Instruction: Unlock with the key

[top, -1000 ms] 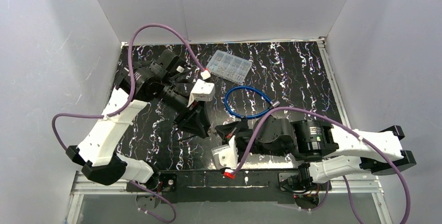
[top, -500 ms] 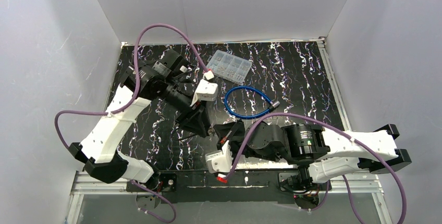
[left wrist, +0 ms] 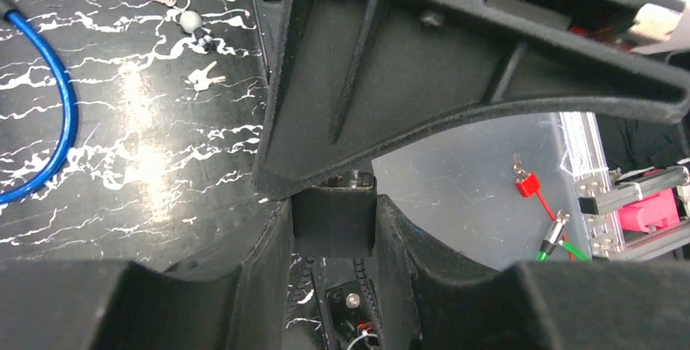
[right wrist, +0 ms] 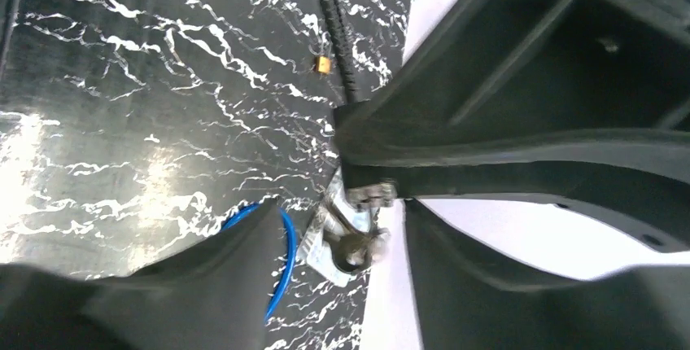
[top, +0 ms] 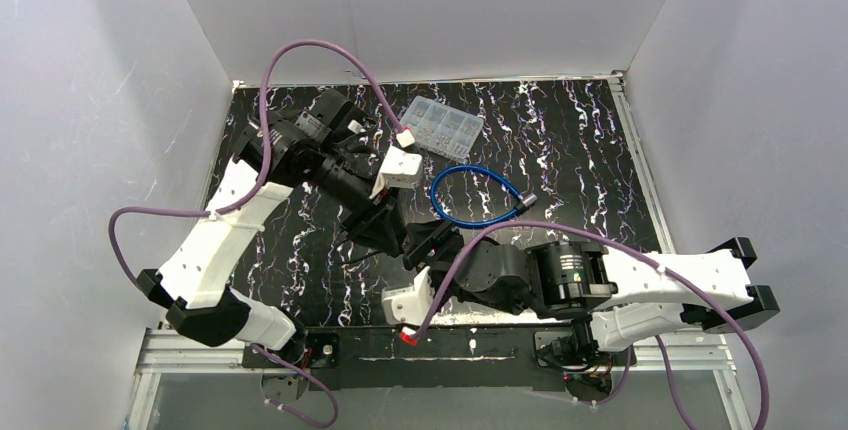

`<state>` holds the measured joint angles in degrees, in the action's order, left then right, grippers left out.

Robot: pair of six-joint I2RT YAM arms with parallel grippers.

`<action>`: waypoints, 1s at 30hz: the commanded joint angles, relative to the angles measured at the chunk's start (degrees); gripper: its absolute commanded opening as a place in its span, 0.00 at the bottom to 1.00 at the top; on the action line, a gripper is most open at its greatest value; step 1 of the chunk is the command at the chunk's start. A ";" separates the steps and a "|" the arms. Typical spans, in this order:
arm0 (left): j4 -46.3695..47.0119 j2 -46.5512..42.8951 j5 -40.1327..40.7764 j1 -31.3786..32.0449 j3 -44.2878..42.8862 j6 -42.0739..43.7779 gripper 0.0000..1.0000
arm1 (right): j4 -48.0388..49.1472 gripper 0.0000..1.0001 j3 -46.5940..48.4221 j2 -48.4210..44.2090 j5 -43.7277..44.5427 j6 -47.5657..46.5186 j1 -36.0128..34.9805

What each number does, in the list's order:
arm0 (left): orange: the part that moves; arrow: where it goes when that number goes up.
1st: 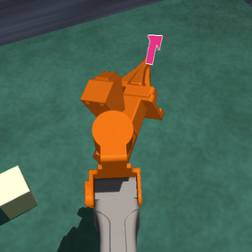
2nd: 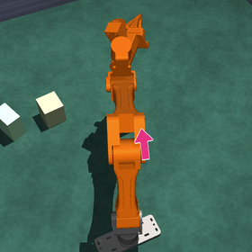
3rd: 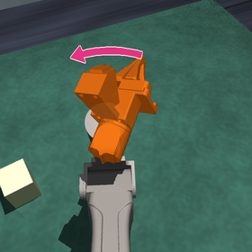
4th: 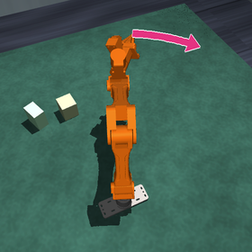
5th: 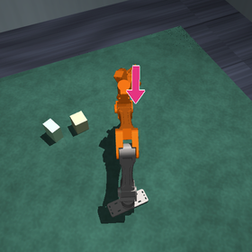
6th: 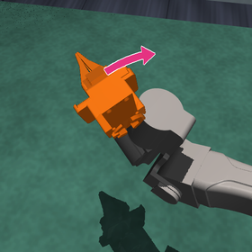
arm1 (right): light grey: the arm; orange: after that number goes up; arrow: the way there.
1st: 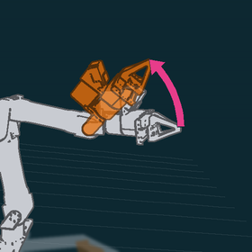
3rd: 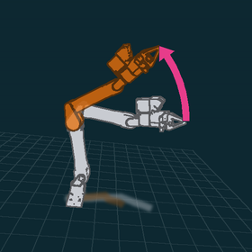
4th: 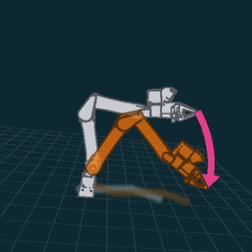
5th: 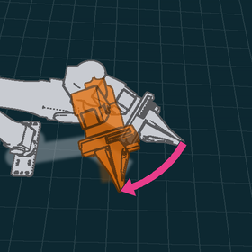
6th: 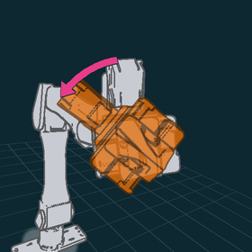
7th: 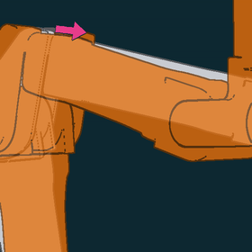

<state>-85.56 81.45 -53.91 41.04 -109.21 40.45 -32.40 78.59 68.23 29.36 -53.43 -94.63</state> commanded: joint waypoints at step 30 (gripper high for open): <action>-11.03 -3.76 -9.64 0.98 -0.57 -0.27 0.00 | 4.44 0.55 4.83 -1.64 -18.17 7.20 2.08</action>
<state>-85.47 79.46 -60.69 41.85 -109.10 39.86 -31.16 82.28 66.32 12.16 -45.41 -92.64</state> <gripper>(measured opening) 0.342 0.583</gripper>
